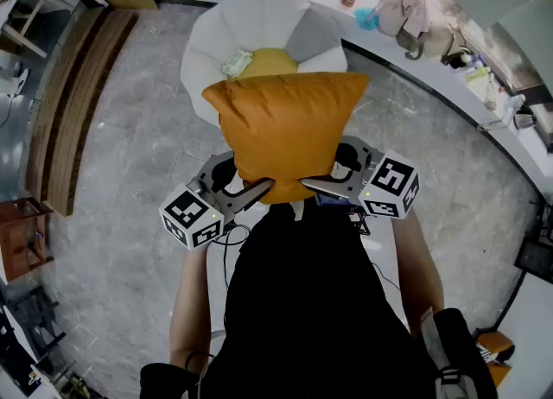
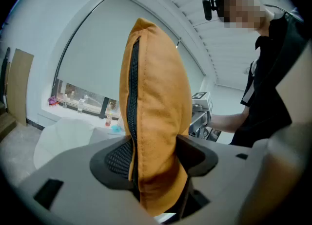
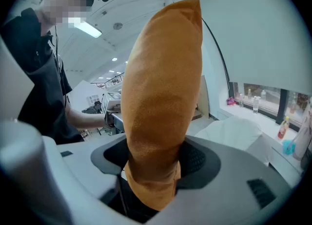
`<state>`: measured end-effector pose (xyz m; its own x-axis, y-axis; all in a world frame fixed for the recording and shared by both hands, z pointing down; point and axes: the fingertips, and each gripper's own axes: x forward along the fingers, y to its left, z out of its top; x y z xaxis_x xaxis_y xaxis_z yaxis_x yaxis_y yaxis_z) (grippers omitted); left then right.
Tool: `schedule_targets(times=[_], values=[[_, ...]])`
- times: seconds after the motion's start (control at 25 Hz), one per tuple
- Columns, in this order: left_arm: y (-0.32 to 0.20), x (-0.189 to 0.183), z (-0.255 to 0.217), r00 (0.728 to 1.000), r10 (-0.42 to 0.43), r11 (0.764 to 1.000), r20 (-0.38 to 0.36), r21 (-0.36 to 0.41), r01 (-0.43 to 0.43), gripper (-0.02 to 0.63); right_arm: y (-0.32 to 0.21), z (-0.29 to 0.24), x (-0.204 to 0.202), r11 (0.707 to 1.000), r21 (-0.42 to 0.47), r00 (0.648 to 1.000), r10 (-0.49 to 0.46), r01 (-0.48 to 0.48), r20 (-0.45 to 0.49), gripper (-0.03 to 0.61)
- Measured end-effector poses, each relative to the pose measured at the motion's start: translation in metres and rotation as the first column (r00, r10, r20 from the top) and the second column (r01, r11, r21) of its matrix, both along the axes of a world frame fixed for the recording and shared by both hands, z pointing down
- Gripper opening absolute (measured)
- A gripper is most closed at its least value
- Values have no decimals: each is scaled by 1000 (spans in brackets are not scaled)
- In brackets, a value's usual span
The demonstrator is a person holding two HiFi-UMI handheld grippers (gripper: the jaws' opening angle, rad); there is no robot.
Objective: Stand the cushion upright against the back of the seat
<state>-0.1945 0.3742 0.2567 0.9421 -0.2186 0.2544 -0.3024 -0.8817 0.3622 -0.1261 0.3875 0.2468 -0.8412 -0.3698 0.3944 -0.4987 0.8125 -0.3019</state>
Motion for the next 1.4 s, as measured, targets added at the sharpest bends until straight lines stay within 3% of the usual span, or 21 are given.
schedule_targets(times=[0.92,1.4], values=[[1,11,18,998,39,999,41,-30,-38,290,3,20,9,998,-51,999,19,-21,-32,318],[-6,63,56,974,100,991,202,-113,-78,291,-2,56,59,992,-115,990,30,-46,-138,322]])
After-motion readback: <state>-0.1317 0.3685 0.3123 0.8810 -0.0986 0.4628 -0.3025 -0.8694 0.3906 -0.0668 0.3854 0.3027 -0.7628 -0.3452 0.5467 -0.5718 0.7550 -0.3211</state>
